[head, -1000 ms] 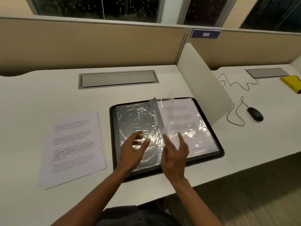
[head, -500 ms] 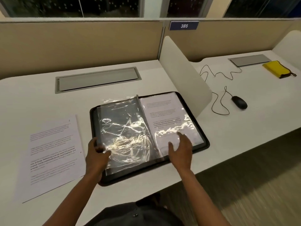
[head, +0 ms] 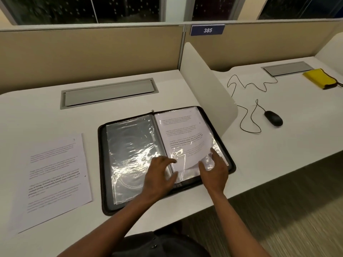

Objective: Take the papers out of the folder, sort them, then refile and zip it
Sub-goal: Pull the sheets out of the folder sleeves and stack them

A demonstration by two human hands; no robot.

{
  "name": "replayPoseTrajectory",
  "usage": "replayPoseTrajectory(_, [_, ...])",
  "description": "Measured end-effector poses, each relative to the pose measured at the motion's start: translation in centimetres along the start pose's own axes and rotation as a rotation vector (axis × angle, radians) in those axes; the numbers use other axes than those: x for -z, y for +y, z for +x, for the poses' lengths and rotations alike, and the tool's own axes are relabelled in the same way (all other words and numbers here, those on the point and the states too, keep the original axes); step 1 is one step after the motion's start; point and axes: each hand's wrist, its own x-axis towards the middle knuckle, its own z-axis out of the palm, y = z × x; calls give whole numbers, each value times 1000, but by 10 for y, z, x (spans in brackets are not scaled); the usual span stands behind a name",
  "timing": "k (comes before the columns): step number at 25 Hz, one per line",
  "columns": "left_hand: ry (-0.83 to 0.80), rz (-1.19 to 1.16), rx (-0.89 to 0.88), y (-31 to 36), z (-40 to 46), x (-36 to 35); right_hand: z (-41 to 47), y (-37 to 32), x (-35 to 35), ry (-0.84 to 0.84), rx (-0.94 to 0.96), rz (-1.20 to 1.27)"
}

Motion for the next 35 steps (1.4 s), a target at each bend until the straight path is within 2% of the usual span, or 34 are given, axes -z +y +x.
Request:
replayPoseTrajectory(2, [-127, 125, -73, 14, 15, -29, 3, -8, 4, 1, 5, 179])
replayPoseTrajectory(4, [-170, 232, -96, 21, 26, -52, 5, -14, 10, 25, 0, 309])
replayPoseTrajectory(8, [-127, 277, -101, 27, 34, -74, 17, -14, 18, 104, -154, 479])
replayPoseTrajectory(12, [-64, 295, -144, 31, 31, -82, 26, -5, 24, 65, -183, 438])
replayPoseTrajectory(15, [-41, 199, -66, 33, 31, -80, 29, 5, 28, 44, -105, 373])
replayPoseTrajectory(19, [-23, -103, 126, 25, 29, -76, 27, 29, 35, 9, -25, 372])
replayPoseTrajectory(21, [27, -131, 125, 25, 26, -76, 19, 33, 42, 52, 75, 212])
replayPoseTrajectory(22, [56, -133, 122, 28, 25, -77, 12, 34, 44, 106, 184, 98])
replayPoseTrajectory(24, [106, -137, 129, 31, 21, -78, -5, 35, 44, 170, 549, -106])
replayPoseTrajectory(26, [149, -160, 141, 32, 18, -80, -20, 38, 35, 45, 889, -279])
replayPoseTrajectory(27, [167, -169, 141, 32, 16, -81, -23, 39, 28, -54, 964, -368])
replayPoseTrajectory(29, [191, -172, 128, 32, 12, -82, -20, 40, 16, -183, 985, -562])
replayPoseTrajectory(31, [204, -169, 118, 35, 10, -80, -9, 33, 12, -230, 930, -756])
replayPoseTrajectory(35, [224, -184, 113, 36, 7, -80, 19, 18, 13, -313, 857, -936])
